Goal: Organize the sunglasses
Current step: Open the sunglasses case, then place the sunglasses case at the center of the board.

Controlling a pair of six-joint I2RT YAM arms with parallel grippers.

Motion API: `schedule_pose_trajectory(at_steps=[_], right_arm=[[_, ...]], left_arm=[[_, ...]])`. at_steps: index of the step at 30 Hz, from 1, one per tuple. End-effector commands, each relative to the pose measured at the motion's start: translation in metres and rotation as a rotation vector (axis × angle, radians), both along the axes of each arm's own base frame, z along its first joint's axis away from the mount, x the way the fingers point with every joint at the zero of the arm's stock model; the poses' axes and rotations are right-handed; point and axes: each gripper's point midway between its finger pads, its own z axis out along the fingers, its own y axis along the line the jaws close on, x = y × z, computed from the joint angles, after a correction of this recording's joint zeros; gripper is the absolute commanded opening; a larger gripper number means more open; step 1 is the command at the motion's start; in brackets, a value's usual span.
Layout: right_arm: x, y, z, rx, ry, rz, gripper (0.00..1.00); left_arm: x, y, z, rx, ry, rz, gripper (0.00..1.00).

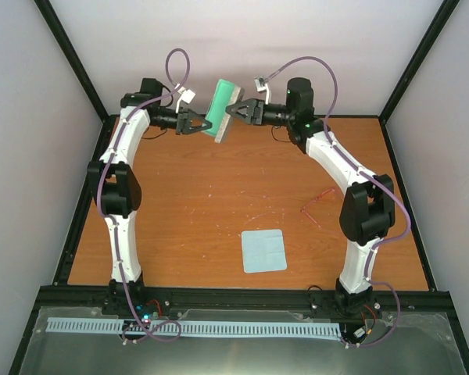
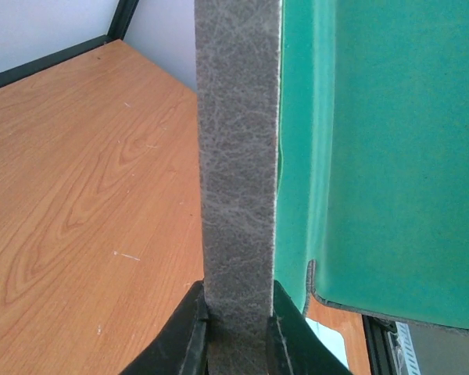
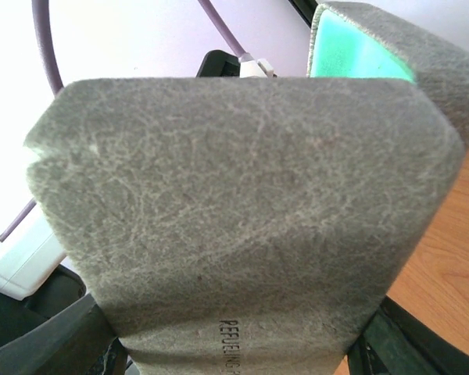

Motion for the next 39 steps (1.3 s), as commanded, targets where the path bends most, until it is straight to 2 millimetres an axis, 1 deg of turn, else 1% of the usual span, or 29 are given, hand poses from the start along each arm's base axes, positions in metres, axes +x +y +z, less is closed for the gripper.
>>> schedule_pose_trajectory(at_steps=[1,2,3,4,5,7,8,9,11,12,14,16,18,19,20,22,24,26,28,30,33,39], right_arm=[[-0.001,-0.004,0.017,0.016,-0.04,0.002,0.11],[-0.001,-0.003,0.016,0.015,-0.037,0.002,0.14],[0.0,-0.004,0.015,0.013,-0.032,-0.001,0.2],[0.001,-0.004,0.013,0.009,-0.024,-0.006,0.31],[0.002,-0.004,0.01,0.002,-0.015,-0.01,0.55],[0.004,-0.005,0.001,-0.03,0.013,-0.023,0.97],[0.004,-0.008,-0.005,-0.06,0.025,-0.036,1.0],[0.003,-0.012,-0.011,-0.096,0.033,-0.054,1.0],[0.002,-0.033,-0.036,-0.187,0.09,-0.121,1.0],[0.003,-0.051,-0.049,-0.237,0.122,-0.185,1.0],[0.001,-0.097,-0.073,-0.307,0.195,-0.322,1.0],[0.002,-0.153,-0.087,-0.324,0.248,-0.49,1.0],[0.0,-0.2,-0.092,-0.355,0.27,-0.63,1.0],[-0.001,-0.214,-0.094,-0.389,0.264,-0.673,1.0],[0.0,-0.223,-0.095,-0.425,0.259,-0.701,1.0],[0.006,-0.231,-0.098,-0.482,0.259,-0.724,1.0],[0.011,-0.23,-0.096,-0.486,0.259,-0.718,1.0],[0.016,-0.23,-0.096,-0.476,0.261,-0.726,1.0],[0.018,-0.23,-0.097,-0.468,0.263,-0.735,1.0],[0.017,-0.231,-0.1,-0.468,0.266,-0.739,1.0],[0.016,-0.231,-0.102,-0.462,0.268,-0.741,1.0],[0.013,-0.231,-0.106,-0.471,0.264,-0.735,1.0]], left_arm=[[-0.001,-0.005,0.031,-0.047,-0.112,-0.028,0.01],[0.0,-0.004,0.032,-0.046,-0.117,-0.026,0.01],[0.0,-0.004,0.035,-0.043,-0.126,-0.024,0.01],[0.001,-0.004,0.038,-0.038,-0.139,-0.021,0.01],[0.002,-0.004,0.042,-0.028,-0.163,-0.015,0.01],[0.006,-0.002,0.048,0.011,-0.215,0.007,0.01],[0.008,0.0,0.051,0.039,-0.252,0.019,0.01],[0.009,0.002,0.053,0.069,-0.312,0.022,0.01],[0.012,0.007,0.054,0.15,-0.412,0.042,0.01],[0.011,0.01,0.056,0.19,-0.471,0.041,0.01],[0.013,0.014,0.046,0.315,-0.576,0.031,0.01],[0.012,0.015,0.027,0.462,-0.668,-0.015,0.01],[0.01,0.018,0.002,0.609,-0.726,-0.089,0.01],[0.007,0.02,-0.008,0.666,-0.747,-0.126,0.01],[0.005,0.022,-0.017,0.71,-0.764,-0.16,0.01],[0.0,0.025,-0.029,0.778,-0.802,-0.23,0.01],[-0.003,0.027,-0.042,0.862,-0.84,-0.297,0.01],[-0.002,0.032,-0.06,0.977,-0.861,-0.359,0.01],[0.003,0.031,-0.07,1.045,-0.88,-0.384,0.01],[0.009,0.024,-0.078,1.104,-0.895,-0.392,0.01],[0.018,0.016,-0.094,1.209,-0.874,-0.364,0.01],[0.025,-0.009,-0.12,1.291,-0.813,-0.271,0.01]])
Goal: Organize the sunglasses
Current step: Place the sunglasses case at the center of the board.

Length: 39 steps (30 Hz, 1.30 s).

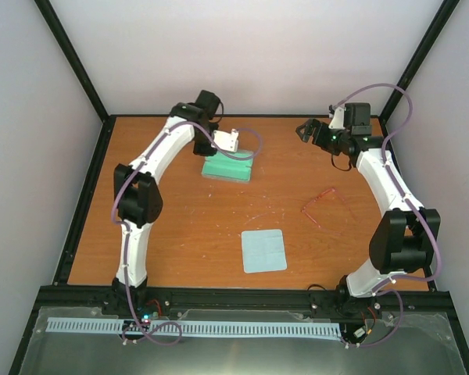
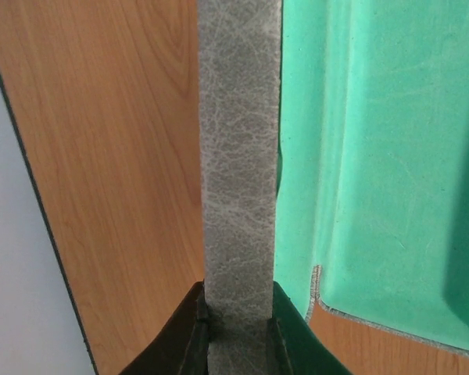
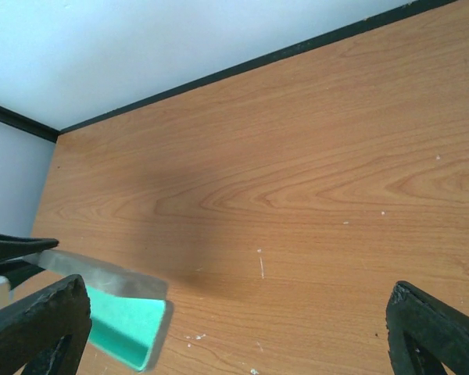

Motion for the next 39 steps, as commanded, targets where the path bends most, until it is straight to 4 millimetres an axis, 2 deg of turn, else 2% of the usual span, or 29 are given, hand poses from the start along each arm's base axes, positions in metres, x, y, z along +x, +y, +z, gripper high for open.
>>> schedule_pose_trajectory(at_steps=[1,7,12,21,32,39], right_arm=[[-0.001,-0.002,-0.002,-0.024,-0.013,0.002,1.0],[-0.004,0.0,-0.01,-0.022,-0.003,0.022,1.0],[-0.005,-0.001,-0.014,-0.019,0.004,0.029,1.0],[-0.008,-0.004,-0.019,-0.023,0.009,0.015,1.0],[-0.012,-0.005,-0.022,-0.013,0.014,-0.001,1.0],[-0.011,-0.003,-0.026,-0.006,0.017,0.006,1.0]], left_arm=[[0.014,-0.013,-0.015,0.049,-0.067,0.118,0.01],[0.014,-0.031,-0.03,-0.01,-0.063,0.212,0.01],[0.024,-0.034,-0.035,-0.03,-0.098,0.234,0.01],[0.036,-0.04,-0.032,-0.057,-0.244,0.117,0.01],[0.051,-0.05,-0.003,-0.129,-0.381,0.061,0.04],[0.05,-0.045,-0.017,-0.117,-0.39,0.069,0.08]])
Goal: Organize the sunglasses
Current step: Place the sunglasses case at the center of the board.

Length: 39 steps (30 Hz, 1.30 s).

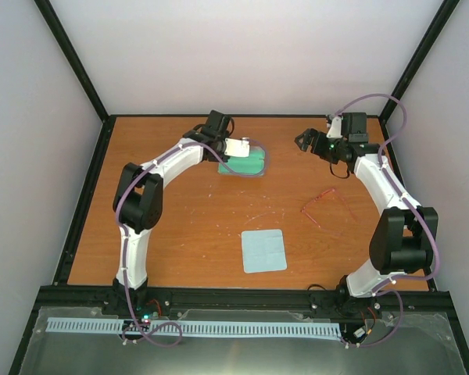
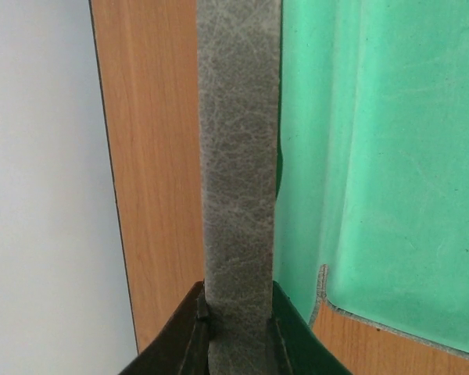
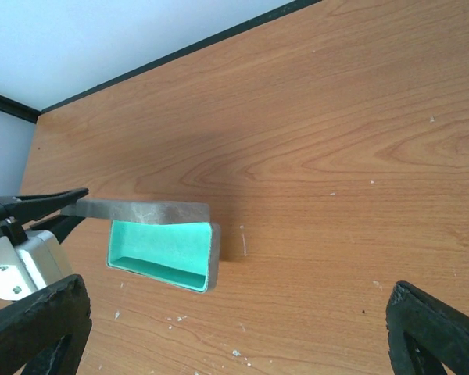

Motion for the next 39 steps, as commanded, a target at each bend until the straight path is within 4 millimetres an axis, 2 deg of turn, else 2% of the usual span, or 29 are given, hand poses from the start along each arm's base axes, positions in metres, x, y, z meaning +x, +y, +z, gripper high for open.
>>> schedule_pose_trajectory(at_steps=[1,9,16,20,23,25,27,29,32,34,36,39], right_arm=[[0.0,-0.001,0.01,0.009,-0.039,-0.001,1.0],[-0.002,0.0,0.01,0.009,-0.041,0.004,1.0],[-0.004,0.0,0.009,0.007,-0.041,0.005,1.0],[-0.005,0.0,0.009,0.007,-0.04,0.006,1.0],[-0.006,-0.001,0.008,0.005,-0.038,0.005,1.0],[-0.007,-0.001,0.009,0.003,-0.04,0.005,1.0],[-0.007,-0.001,0.011,0.0,-0.045,0.004,1.0],[-0.008,-0.001,0.012,-0.005,-0.049,0.006,1.0],[-0.007,-0.001,0.013,-0.004,-0.051,0.009,1.0],[-0.006,0.0,0.013,0.0,-0.054,0.016,1.0],[-0.006,0.0,0.014,0.0,-0.054,0.013,1.0],[-0.006,-0.001,0.015,-0.001,-0.058,0.011,1.0]], left_arm=[[0.008,-0.002,0.025,-0.035,-0.087,-0.01,0.08],[0.008,0.0,0.015,-0.029,-0.08,-0.007,0.1],[0.011,0.0,0.01,-0.026,-0.076,0.005,0.24],[0.01,-0.001,0.01,-0.035,-0.07,0.007,0.26],[0.008,0.0,0.007,-0.038,-0.059,0.016,0.34],[0.009,-0.001,0.009,-0.051,-0.061,0.024,0.45],[0.009,-0.004,0.019,-0.083,-0.072,0.026,0.51],[0.009,-0.008,0.032,-0.122,-0.086,0.024,0.51],[0.005,-0.009,0.032,-0.147,-0.064,0.033,0.47],[0.008,-0.008,0.033,-0.167,-0.077,0.047,0.41],[0.015,-0.011,0.055,-0.247,-0.106,0.058,0.37],[0.037,-0.006,0.094,-0.348,-0.166,0.084,0.29]])
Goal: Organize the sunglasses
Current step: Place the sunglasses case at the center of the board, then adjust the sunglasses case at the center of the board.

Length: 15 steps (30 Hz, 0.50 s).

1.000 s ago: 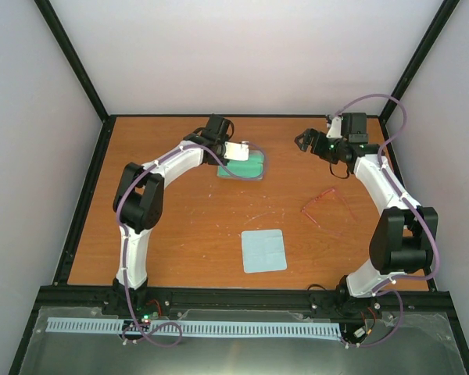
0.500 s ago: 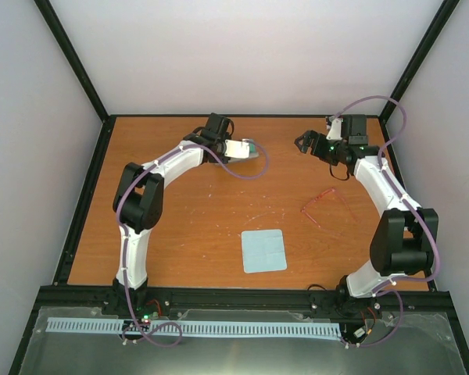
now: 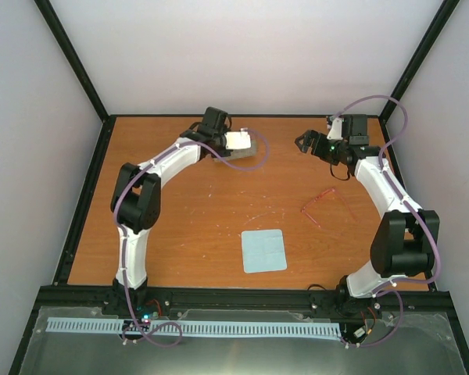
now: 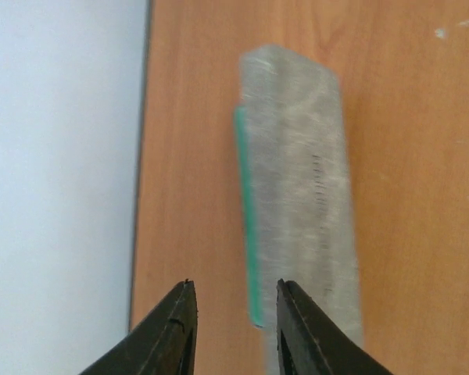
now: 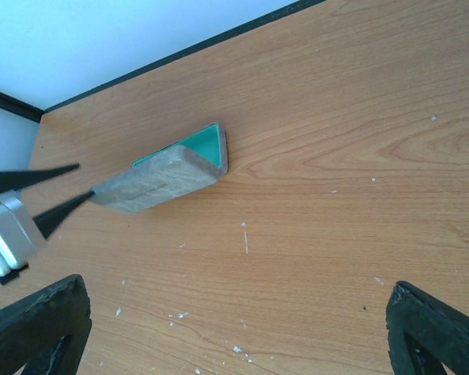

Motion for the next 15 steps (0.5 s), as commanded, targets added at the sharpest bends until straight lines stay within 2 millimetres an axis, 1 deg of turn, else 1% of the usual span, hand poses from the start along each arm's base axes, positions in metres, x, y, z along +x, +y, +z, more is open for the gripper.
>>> schedule_pose_trajectory(at_steps=[1,3,4,5,6,8,9,10,11,12,13,15], right_arm=[[-0.002,-0.001,0.014,-0.003,-0.043,0.007,1.0],[-0.001,0.0,0.013,0.004,-0.041,0.008,1.0],[0.0,0.0,0.013,0.008,-0.039,0.009,1.0],[0.0,0.001,0.013,0.011,-0.039,0.009,0.99],[0.001,0.001,0.013,0.014,-0.04,0.012,0.97],[0.002,0.002,0.014,0.018,-0.04,0.015,0.92],[0.002,0.003,0.014,0.02,-0.041,0.019,0.85],[0.003,0.004,0.014,0.021,-0.041,0.023,0.76],[0.004,0.004,0.013,0.021,-0.036,0.025,0.62],[0.004,0.004,0.013,0.02,-0.034,0.028,0.51],[0.004,0.005,0.012,0.022,-0.029,0.032,0.43],[0.005,0.005,0.01,0.024,-0.021,0.036,0.38]], left_arm=[[0.039,0.005,0.09,-0.2,-0.16,0.061,0.26],[0.058,0.013,0.087,-0.184,-0.156,0.093,0.19],[0.068,0.016,0.073,-0.171,-0.126,0.11,0.16],[0.077,0.018,0.073,-0.175,-0.12,0.121,0.13],[0.085,0.019,0.075,-0.182,-0.122,0.126,0.11],[0.094,0.02,0.059,-0.166,-0.098,0.129,0.07],[0.095,0.019,0.05,-0.155,-0.087,0.119,0.06],[0.094,0.018,0.042,-0.147,-0.073,0.108,0.05],[0.092,0.016,0.033,-0.146,-0.052,0.097,0.05],[0.089,0.015,0.025,-0.144,-0.03,0.091,0.05],[0.086,0.014,0.016,-0.138,-0.006,0.088,0.04],[0.079,0.015,-0.001,-0.131,0.046,0.087,0.03]])
